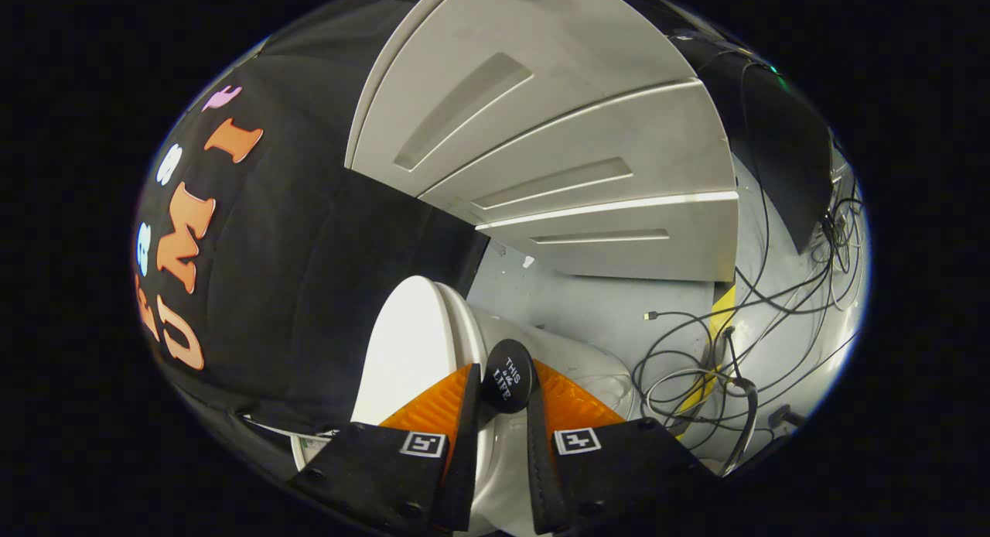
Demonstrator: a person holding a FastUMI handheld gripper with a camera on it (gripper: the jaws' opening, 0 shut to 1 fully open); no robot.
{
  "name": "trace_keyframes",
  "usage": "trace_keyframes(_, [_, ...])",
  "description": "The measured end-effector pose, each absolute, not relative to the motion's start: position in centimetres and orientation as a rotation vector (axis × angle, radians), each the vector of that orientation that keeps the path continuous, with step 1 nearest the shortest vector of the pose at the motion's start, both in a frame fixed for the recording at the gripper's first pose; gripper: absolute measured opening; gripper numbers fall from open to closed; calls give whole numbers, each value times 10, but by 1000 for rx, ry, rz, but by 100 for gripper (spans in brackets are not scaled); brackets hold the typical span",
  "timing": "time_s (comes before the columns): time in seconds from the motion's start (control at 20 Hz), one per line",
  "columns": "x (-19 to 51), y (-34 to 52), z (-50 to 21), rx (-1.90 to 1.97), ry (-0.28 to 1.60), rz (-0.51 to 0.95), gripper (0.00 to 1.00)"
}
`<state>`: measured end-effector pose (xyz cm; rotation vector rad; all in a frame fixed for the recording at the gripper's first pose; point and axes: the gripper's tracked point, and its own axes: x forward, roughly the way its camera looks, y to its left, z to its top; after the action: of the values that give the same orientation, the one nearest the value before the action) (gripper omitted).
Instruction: Open the toilet lid.
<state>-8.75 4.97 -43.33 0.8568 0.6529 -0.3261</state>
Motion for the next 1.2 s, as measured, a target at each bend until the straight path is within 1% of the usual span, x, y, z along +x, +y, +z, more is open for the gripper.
trace_keyframes(0.1, [-85,48,-427,853,624,-339,28])
trace_keyframes(0.15, [-81,47,-425,844,616,-349,17])
trace_keyframes(0.3, [-70,46,-412,758,567,-348,17])
trace_keyframes(0.4, [-68,51,-399,744,562,-343,8])
trace_keyframes(0.65, [-64,69,-358,679,527,-291,8])
trace_keyframes(0.85, [-61,83,-329,607,489,-278,8])
trace_keyframes(1.2, [-60,122,-273,593,451,-241,8])
